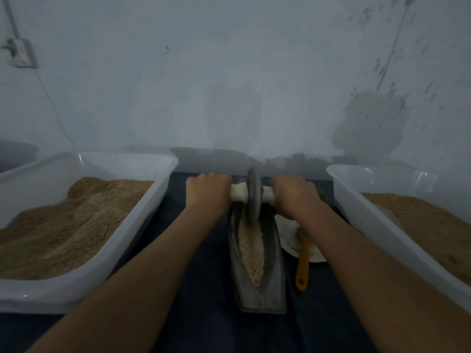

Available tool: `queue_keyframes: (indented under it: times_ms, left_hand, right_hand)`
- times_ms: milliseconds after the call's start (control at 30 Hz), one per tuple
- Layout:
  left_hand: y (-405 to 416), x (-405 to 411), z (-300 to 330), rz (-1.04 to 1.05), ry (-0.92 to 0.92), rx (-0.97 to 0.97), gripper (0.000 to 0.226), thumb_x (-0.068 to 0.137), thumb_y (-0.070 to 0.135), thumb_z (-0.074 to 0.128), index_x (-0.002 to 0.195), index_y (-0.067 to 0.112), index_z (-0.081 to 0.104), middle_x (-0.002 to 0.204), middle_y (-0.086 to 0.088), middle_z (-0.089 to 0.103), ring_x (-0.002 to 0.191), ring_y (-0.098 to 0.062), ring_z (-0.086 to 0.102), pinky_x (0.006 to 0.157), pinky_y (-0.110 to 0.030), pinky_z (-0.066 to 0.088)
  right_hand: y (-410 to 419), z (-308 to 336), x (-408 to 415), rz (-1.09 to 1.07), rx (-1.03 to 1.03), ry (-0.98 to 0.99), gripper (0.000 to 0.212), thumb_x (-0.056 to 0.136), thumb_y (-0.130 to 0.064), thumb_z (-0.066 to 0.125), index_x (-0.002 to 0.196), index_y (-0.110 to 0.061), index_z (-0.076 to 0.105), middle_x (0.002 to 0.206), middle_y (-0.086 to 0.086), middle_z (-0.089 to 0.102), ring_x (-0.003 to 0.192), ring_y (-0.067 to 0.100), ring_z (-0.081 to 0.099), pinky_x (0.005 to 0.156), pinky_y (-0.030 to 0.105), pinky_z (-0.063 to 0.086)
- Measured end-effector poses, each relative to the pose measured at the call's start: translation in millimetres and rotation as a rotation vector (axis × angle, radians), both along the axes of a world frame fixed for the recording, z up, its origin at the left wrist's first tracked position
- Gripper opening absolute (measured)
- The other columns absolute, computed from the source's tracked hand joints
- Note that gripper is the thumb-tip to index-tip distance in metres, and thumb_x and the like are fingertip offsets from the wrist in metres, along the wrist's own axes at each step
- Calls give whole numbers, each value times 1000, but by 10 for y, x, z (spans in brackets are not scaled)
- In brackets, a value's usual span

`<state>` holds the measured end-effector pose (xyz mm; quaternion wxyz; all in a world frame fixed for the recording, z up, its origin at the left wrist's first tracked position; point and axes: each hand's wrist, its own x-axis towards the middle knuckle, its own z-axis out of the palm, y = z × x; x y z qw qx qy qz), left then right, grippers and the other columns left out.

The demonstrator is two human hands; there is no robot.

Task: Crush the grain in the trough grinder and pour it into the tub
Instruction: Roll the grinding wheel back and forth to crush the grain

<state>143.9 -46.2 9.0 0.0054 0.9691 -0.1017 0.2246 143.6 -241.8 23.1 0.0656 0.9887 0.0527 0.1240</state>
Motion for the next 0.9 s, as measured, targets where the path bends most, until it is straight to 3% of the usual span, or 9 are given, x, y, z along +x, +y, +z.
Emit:
queue_keyframes:
  times_ms: [200, 333, 400, 533, 633, 700, 800, 900]
  left_hand:
    - [181, -284, -289, -35, -75, -70, 30, 90, 23, 67, 87, 28, 37, 80, 6, 47, 85, -26, 64, 65, -37, 35]
    - [224, -475, -310, -92, -138, 10, 36, 87, 22, 71, 86, 30, 36, 84, 6, 62, 84, -24, 65, 67, -37, 33]
    - [217, -559, -304, -100, -158, 39, 40, 83, 20, 73, 84, 31, 34, 82, 5, 63, 81, -26, 65, 67, -38, 32]
    - [233, -597, -321, -81, -131, -8, 36, 87, 22, 70, 86, 31, 35, 89, 5, 65, 86, -24, 66, 66, -37, 35]
    - [233, -641, -351, -58, -165, -54, 35, 87, 21, 69, 83, 30, 36, 83, 4, 65, 80, -24, 66, 61, -34, 30]
    - [223, -672, -382, -65, -200, -67, 39, 82, 20, 72, 78, 30, 35, 75, 3, 63, 71, -24, 64, 57, -33, 26]
    - [232, -662, -404, -43, -217, -68, 42, 79, 18, 76, 74, 29, 36, 67, 3, 60, 62, -24, 61, 53, -31, 20]
    - [227, -647, -421, -12, -188, -153, 37, 83, 21, 72, 73, 27, 37, 63, 7, 47, 59, -23, 52, 50, -27, 16]
  right_hand:
    - [-51, -83, -391, 143, -71, -121, 35, 87, -20, 68, 92, -27, 34, 95, 3, 59, 84, 27, 58, 63, 36, 34]
    - [-116, -158, -695, 165, -23, -76, 32, 87, -14, 64, 91, -26, 35, 76, -7, 36, 65, 14, 35, 58, 34, 29]
    - [-179, -188, -793, 181, 8, -43, 27, 87, -15, 61, 91, -28, 37, 75, -8, 35, 63, 12, 32, 56, 34, 28]
    - [-130, -114, -875, 214, -19, -70, 28, 89, -18, 60, 93, -27, 33, 81, -4, 45, 70, 19, 44, 55, 33, 26]
    - [-41, -29, -861, 261, -29, -55, 32, 88, -21, 63, 96, -29, 33, 97, -2, 54, 91, 22, 54, 68, 34, 31]
    - [-53, 23, -887, 281, -65, -79, 32, 86, -26, 68, 107, -29, 44, 109, -4, 52, 104, 20, 49, 76, 33, 32]
    - [-199, 87, -1030, 311, -163, -167, 58, 79, -33, 75, 130, -33, 46, 123, -8, 45, 115, 17, 41, 89, 32, 35]
    - [-413, 177, -1248, 358, -92, -366, 68, 74, -28, 79, 135, -29, 50, 122, -8, 44, 109, 17, 41, 85, 30, 32]
